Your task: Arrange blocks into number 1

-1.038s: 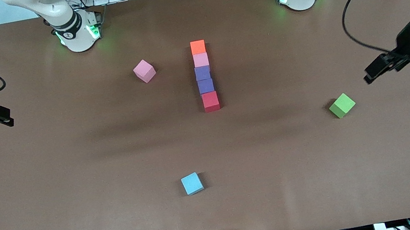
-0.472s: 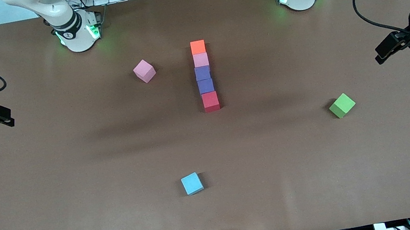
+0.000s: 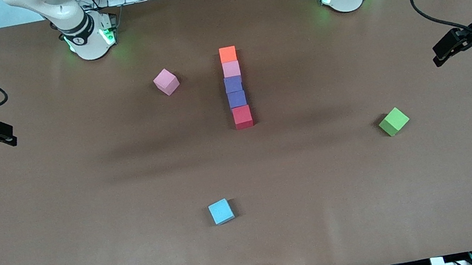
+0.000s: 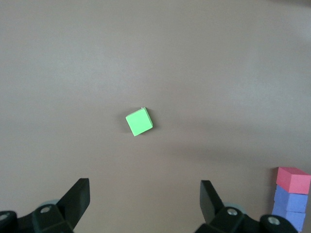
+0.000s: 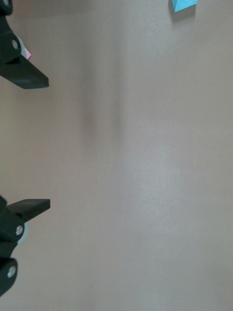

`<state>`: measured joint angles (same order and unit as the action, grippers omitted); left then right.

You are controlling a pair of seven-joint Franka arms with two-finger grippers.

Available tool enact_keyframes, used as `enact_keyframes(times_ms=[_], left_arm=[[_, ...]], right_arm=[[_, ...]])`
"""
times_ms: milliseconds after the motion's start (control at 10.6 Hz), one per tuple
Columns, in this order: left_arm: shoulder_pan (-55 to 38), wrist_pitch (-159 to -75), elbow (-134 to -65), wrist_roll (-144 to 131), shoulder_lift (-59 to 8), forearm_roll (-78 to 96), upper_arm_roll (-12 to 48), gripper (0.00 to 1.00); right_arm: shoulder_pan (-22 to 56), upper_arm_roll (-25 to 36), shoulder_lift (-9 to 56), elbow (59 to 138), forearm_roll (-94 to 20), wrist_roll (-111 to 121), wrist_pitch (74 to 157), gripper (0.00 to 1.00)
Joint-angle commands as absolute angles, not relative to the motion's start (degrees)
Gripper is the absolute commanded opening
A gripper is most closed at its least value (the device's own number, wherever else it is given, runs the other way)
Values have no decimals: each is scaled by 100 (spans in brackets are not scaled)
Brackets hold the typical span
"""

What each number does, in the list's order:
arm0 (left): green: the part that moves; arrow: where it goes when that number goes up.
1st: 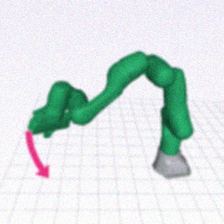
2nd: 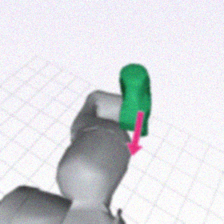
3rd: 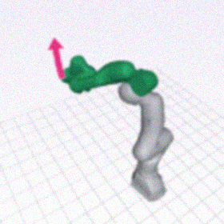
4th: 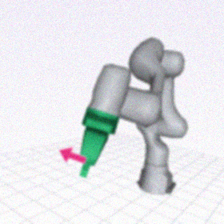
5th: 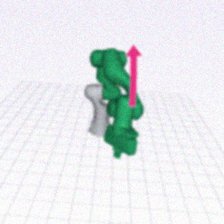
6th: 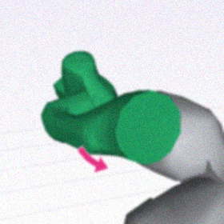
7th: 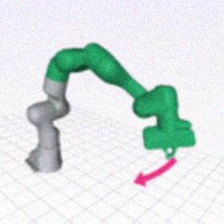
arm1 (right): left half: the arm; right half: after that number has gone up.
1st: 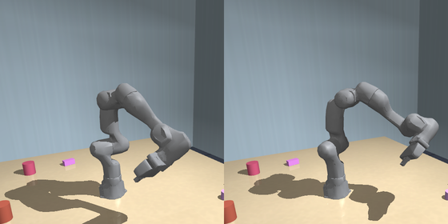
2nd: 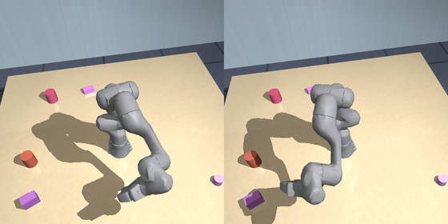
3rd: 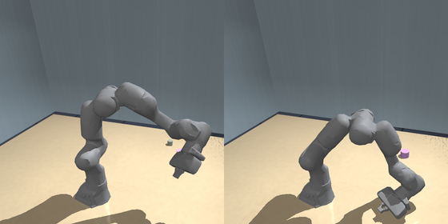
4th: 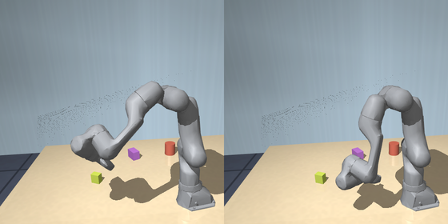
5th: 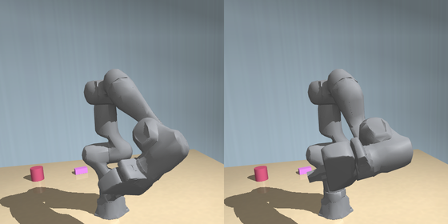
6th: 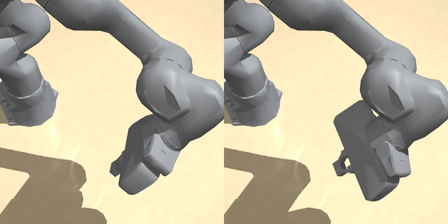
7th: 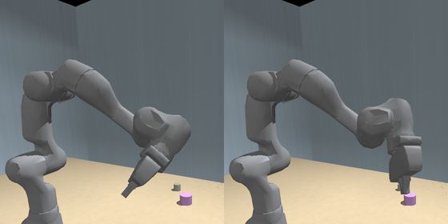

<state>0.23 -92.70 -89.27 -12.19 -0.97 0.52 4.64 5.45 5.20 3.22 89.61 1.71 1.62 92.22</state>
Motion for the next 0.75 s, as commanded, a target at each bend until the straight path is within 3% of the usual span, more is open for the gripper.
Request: enact_keyframes(times_ms=[0, 660], left_arm=[[105, -9035, -8789, -1090, -62, -114, 589, 100], [97, -8938, -8789, -1064, -53, -316, 729, 100]], right_arm=[[483, 475, 387, 8824, 237, 220, 9114, 100], [492, 475, 387, 8815, 229, 211, 9114, 100]])
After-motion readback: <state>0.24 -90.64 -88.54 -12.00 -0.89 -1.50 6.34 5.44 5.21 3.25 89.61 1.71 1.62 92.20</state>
